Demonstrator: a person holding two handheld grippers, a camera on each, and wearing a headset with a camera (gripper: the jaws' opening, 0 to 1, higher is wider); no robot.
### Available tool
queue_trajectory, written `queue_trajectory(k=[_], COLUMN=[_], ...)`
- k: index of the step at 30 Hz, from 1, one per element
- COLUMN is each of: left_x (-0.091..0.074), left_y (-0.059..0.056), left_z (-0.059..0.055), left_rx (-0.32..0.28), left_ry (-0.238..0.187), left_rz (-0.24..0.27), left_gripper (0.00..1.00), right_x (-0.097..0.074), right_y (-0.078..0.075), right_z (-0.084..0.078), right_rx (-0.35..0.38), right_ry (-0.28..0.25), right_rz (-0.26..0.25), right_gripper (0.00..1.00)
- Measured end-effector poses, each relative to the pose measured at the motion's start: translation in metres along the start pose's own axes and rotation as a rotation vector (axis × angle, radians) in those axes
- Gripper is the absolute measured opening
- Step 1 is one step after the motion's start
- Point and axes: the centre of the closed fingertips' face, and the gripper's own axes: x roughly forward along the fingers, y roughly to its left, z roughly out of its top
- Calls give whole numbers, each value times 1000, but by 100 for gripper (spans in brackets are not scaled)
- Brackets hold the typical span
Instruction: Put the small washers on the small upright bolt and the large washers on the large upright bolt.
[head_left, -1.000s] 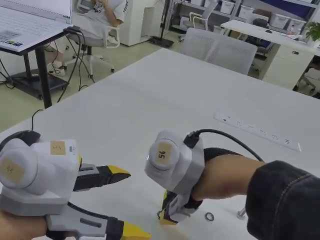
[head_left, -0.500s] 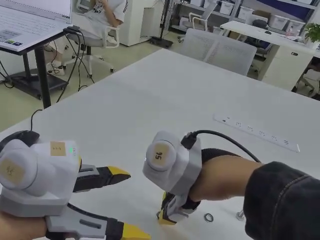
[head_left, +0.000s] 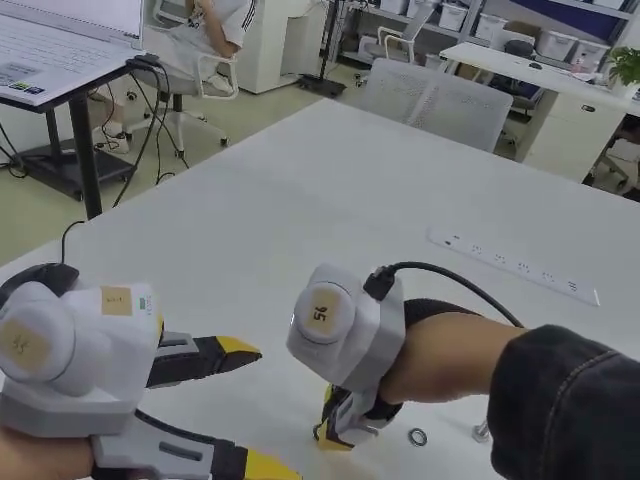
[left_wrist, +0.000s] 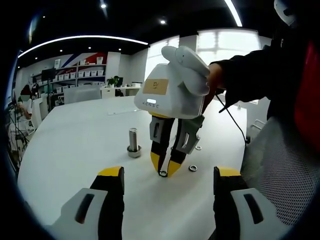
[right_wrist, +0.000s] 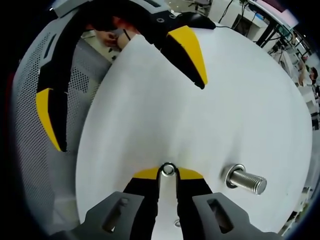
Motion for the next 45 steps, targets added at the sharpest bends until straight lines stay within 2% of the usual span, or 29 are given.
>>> queue_trajectory(k=[5, 10, 21, 33, 45], left_x=[-1, 0, 2, 4, 10], left_y=[0, -1, -3, -6, -11], left_z=[0, 0, 3, 8, 12], left_rx=[2, 4, 21, 23, 52], left_ry=[1, 4, 12, 8, 18], left_rz=[0, -3, -19, -46, -86], left_gripper=[72, 72, 72, 72, 72], right_x=[0, -1, -13, -31, -54], right_y=[-1, 0, -4, -6, -5], right_z=[0, -6, -16, -29, -43], right_rx=[10, 13, 41, 83, 142], right_ry=[-5, 13, 5, -8, -28], right_rz=[6, 6, -10, -32, -59], right_gripper=[13, 13, 13, 13, 13])
